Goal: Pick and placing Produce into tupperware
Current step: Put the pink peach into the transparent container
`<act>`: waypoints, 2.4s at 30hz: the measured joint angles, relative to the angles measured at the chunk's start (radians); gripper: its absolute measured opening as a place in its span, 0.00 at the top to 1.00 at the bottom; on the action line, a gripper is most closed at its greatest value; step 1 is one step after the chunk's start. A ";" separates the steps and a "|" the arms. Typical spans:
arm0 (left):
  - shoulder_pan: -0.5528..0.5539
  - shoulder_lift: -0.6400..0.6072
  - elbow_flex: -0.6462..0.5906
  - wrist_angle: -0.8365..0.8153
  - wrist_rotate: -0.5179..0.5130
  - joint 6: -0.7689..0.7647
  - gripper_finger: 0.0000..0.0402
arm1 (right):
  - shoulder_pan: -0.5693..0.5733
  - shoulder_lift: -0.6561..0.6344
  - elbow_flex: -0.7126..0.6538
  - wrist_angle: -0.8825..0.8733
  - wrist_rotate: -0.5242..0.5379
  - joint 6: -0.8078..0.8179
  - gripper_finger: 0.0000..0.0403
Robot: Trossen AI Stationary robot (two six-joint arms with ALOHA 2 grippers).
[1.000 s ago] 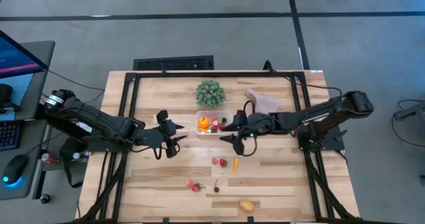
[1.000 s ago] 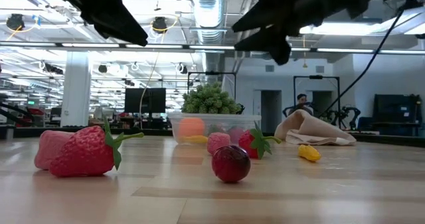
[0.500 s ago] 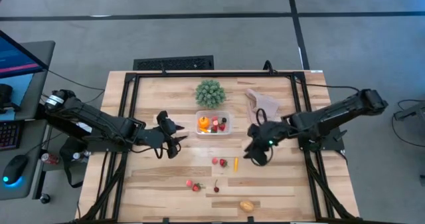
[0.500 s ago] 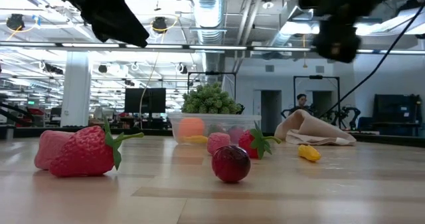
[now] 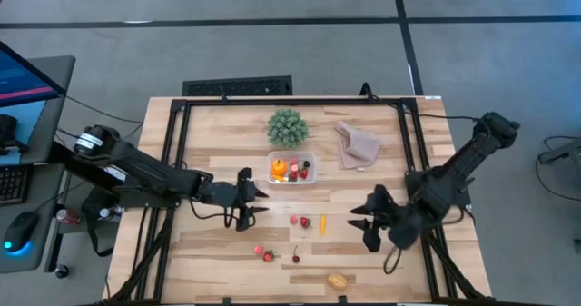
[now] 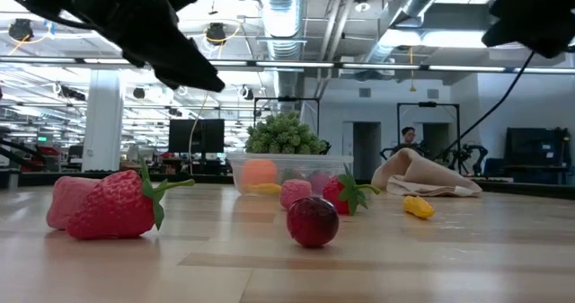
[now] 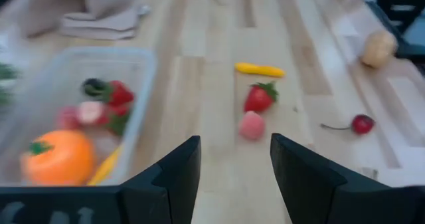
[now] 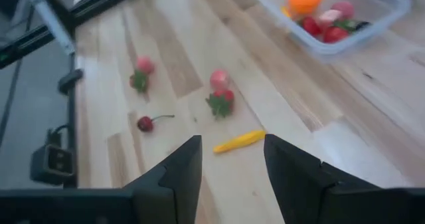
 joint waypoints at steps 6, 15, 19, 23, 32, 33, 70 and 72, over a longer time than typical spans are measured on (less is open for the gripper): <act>0.066 0.137 0.000 0.156 0.187 0.029 0.57 | 0.100 0.060 0.000 -0.049 0.096 0.225 0.64; 0.055 0.369 0.020 0.431 0.248 0.010 0.57 | 0.228 0.131 0.000 -0.017 0.098 0.403 0.66; 0.046 0.453 0.070 0.452 0.243 0.031 0.57 | 0.275 0.150 0.000 -0.021 0.126 0.453 0.67; 0.044 0.516 0.114 0.452 0.230 0.046 0.57 | 0.302 0.150 0.000 -0.028 0.140 0.463 0.68; 0.046 0.574 0.149 0.443 0.154 0.038 0.57 | 0.332 0.150 0.000 -0.041 0.142 0.461 0.69; 0.046 0.573 0.149 0.431 0.153 0.038 0.57 | 0.337 0.150 0.000 -0.047 0.142 0.461 0.69; 0.091 0.638 0.227 0.353 0.217 0.107 0.57 | 0.343 0.150 0.001 -0.224 0.169 0.469 0.69; 0.090 0.638 0.227 0.341 0.220 0.106 0.57 | 0.343 0.150 0.001 -0.231 0.169 0.469 0.69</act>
